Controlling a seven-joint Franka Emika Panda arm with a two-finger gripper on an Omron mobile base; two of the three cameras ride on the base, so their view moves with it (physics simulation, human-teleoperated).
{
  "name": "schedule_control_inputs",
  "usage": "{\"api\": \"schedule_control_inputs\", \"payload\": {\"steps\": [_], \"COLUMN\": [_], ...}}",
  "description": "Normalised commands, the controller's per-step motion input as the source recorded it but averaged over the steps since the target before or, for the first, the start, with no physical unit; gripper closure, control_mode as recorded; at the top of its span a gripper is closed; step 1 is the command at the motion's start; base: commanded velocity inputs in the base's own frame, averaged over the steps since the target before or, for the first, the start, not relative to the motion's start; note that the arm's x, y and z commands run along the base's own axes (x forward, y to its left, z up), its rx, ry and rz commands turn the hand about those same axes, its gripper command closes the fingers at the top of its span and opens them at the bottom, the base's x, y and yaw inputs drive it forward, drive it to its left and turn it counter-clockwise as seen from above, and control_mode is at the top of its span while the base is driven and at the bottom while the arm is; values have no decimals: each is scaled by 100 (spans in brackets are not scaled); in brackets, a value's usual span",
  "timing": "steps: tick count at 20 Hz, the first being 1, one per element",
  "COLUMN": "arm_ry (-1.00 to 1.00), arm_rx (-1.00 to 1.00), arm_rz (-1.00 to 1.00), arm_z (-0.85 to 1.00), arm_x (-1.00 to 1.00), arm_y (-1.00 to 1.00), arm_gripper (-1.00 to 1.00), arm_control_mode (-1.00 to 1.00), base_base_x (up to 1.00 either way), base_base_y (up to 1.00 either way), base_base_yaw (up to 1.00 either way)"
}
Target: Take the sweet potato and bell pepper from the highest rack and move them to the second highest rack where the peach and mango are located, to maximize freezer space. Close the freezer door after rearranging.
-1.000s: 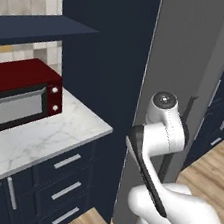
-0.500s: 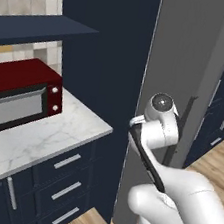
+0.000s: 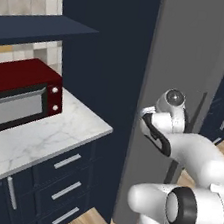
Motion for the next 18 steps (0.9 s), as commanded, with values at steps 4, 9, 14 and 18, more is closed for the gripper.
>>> {"api": "schedule_control_inputs", "payload": {"steps": [4,9,14,18], "arm_ry": [0,0,0,-1], "arm_rx": [12,21,20,17], "arm_rz": [0,24,38,31], "arm_z": [0,0,0,-4], "arm_x": [67,86,95,75], "arm_y": [-61,-39,-13,0], "arm_gripper": [-100,-100,-100,-100], "arm_control_mode": [-100,-100,-100,-100], "base_base_x": [0,0,0,0], "base_base_y": [0,0,0,0], "base_base_yaw": [0,0,0,0]}}
